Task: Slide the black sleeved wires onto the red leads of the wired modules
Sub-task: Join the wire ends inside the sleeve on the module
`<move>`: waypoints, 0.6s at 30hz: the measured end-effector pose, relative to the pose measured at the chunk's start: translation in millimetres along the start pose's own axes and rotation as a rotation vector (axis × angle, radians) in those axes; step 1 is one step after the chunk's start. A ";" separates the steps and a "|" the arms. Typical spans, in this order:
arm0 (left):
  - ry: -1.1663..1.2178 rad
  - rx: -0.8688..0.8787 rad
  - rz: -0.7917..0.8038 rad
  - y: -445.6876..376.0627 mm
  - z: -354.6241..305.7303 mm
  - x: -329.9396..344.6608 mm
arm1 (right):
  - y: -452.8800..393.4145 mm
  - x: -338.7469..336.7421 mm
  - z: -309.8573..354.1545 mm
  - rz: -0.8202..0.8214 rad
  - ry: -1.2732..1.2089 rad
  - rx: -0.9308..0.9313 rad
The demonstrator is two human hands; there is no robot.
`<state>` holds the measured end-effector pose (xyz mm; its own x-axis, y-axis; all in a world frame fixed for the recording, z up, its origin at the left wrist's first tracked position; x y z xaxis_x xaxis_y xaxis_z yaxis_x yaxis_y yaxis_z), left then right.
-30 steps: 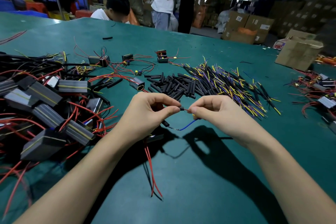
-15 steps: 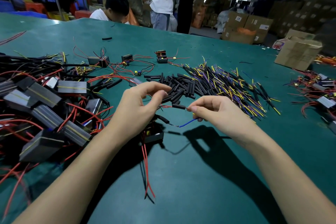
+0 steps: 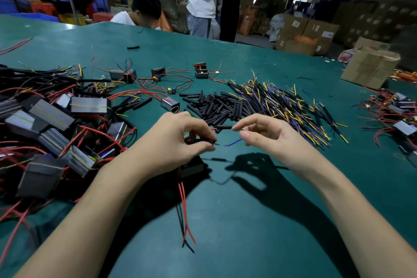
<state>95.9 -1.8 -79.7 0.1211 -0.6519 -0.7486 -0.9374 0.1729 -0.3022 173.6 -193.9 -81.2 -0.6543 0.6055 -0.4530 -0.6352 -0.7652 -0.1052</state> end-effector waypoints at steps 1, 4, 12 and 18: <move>0.008 -0.006 -0.047 -0.4 1.2 -0.7 | 0.3 0.7 0.9 0.011 0.015 -0.005; 0.022 0.012 -0.108 -0.8 1.8 -0.4 | -0.3 5.7 1.7 0.020 0.045 -0.020; 0.035 0.140 -0.135 -2.5 -3.6 6.0 | -4.0 10.6 -3.2 0.009 0.083 -0.027; -0.050 0.193 -0.088 -4.8 -7.0 15.3 | -6.6 11.0 -7.0 0.017 0.144 0.016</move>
<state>100.0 -17.7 -85.6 0.2205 -0.6339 -0.7413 -0.8430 0.2584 -0.4717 173.4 -183.7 -91.7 -0.6000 0.5539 -0.5771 -0.6319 -0.7707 -0.0827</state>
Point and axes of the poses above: each hand's wrist, its own y-axis away from the middle knuckle, its own x-axis out of the palm, z = x × y, the point moved 2 cm from there along -y, towards the middle knuckle, and after that the axes turned 9 degrees about z, right-handed, at the moved point
